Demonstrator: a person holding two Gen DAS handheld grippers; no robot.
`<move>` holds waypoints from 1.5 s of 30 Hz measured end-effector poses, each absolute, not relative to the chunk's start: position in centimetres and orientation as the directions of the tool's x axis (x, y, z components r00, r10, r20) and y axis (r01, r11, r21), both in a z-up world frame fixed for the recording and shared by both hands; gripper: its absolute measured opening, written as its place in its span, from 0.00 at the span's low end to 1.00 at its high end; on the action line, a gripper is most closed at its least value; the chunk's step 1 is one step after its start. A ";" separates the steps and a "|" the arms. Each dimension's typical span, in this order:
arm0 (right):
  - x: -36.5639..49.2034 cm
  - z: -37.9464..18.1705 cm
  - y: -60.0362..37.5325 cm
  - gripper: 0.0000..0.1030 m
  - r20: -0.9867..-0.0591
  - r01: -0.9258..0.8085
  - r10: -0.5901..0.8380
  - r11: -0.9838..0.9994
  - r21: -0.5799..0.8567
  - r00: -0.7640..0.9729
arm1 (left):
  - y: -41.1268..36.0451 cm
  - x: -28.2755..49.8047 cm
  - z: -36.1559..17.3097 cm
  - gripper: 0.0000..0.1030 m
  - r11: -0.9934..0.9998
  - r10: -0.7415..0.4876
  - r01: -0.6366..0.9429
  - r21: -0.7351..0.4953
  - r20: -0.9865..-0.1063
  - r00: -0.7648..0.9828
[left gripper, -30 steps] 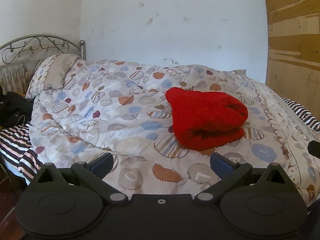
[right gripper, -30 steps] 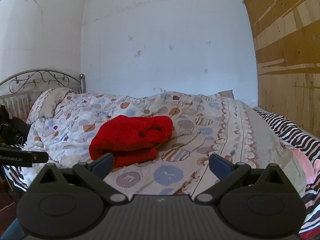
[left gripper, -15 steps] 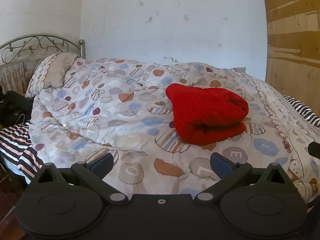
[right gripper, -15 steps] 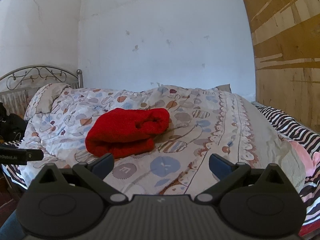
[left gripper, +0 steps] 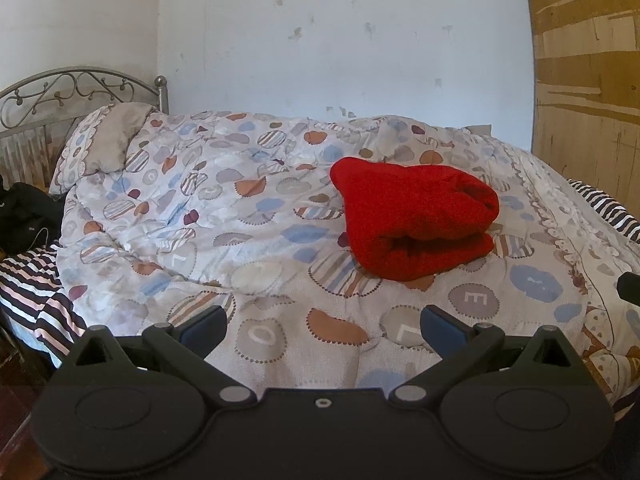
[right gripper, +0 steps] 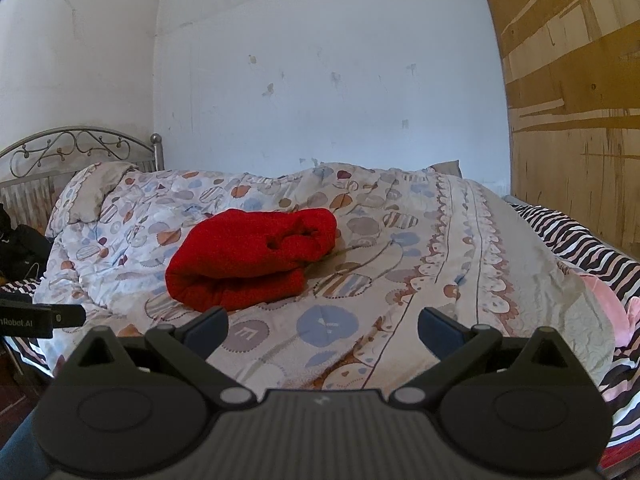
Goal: Fold small clothes
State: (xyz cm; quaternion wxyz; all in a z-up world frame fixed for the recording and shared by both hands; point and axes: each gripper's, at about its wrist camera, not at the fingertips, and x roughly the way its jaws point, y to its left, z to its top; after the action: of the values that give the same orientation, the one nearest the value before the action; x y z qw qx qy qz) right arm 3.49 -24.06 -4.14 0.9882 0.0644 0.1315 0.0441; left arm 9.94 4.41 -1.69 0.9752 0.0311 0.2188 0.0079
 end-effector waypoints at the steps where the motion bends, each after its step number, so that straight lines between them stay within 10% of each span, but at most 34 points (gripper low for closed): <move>1: 3.5 -4.1 -24.1 1.00 -0.254 -0.071 0.105 0.988 0.140 0.961 | 4.4 9.9 -1.7 0.99 0.998 0.029 -0.002 0.063 -0.426 0.904; 45: 4.1 -4.9 -24.5 1.00 -0.279 -0.054 0.097 0.986 0.158 0.955 | 4.2 10.7 -2.6 0.99 0.998 0.011 0.019 0.064 -0.448 0.894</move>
State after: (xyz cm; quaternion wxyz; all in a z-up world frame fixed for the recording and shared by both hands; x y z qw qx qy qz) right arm 4.05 -24.52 -4.87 0.9859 0.0747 0.1446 0.0382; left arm 10.67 4.23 -2.59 0.9726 0.0332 0.2300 -0.0021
